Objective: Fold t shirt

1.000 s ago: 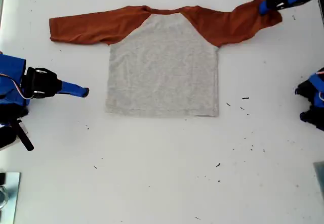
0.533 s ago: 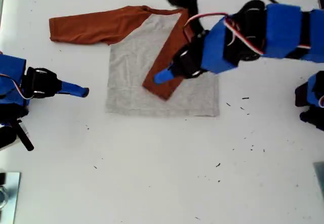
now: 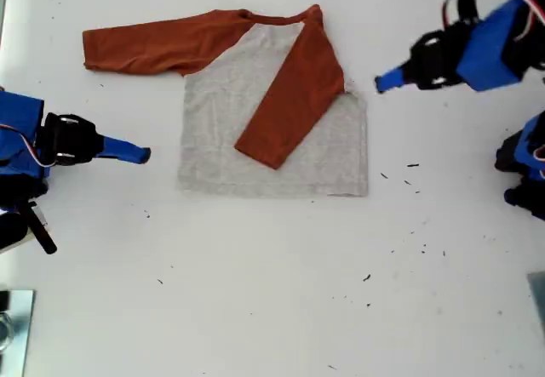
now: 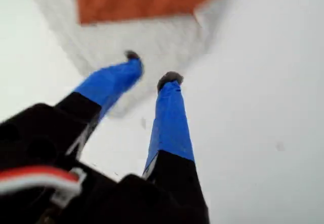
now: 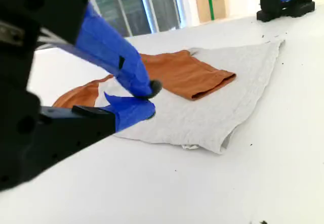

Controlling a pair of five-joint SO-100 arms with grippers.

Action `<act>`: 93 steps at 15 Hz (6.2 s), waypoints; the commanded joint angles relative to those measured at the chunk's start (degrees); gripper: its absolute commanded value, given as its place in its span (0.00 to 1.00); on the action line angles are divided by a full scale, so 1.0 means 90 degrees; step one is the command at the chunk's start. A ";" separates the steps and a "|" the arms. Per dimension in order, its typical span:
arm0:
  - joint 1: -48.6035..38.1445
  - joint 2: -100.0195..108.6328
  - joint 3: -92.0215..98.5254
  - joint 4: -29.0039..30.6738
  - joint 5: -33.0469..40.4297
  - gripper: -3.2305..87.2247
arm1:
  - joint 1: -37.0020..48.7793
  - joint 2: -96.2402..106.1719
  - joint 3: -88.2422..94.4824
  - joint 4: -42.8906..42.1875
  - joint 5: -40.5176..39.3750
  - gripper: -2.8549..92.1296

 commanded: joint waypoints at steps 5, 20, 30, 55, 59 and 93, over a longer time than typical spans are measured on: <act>0.0000 -0.0078 -0.0049 -0.0254 -0.1357 0.03 | -0.0234 0.3740 0.4746 -0.0225 0.0752 0.07; -0.6602 -0.7393 -0.5381 0.1904 0.0371 0.43 | -0.0332 0.5898 0.5459 0.0654 0.0713 0.07; -0.7129 -0.9268 -0.4805 0.0234 0.0068 0.37 | -0.0371 0.5898 0.5459 0.0654 0.0703 0.07; -0.1670 -1.0820 -1.1416 0.0811 0.1348 0.22 | -0.0322 0.5898 0.5488 0.0713 0.0908 0.07; -0.2295 -0.7441 -0.5576 -0.0332 0.0566 0.17 | -0.0322 0.5898 0.5488 0.0713 0.0908 0.07; 0.0742 -1.2324 -0.7705 -0.0684 -0.0537 0.03 | -0.3125 -0.5908 -0.3076 -0.0205 0.1982 0.06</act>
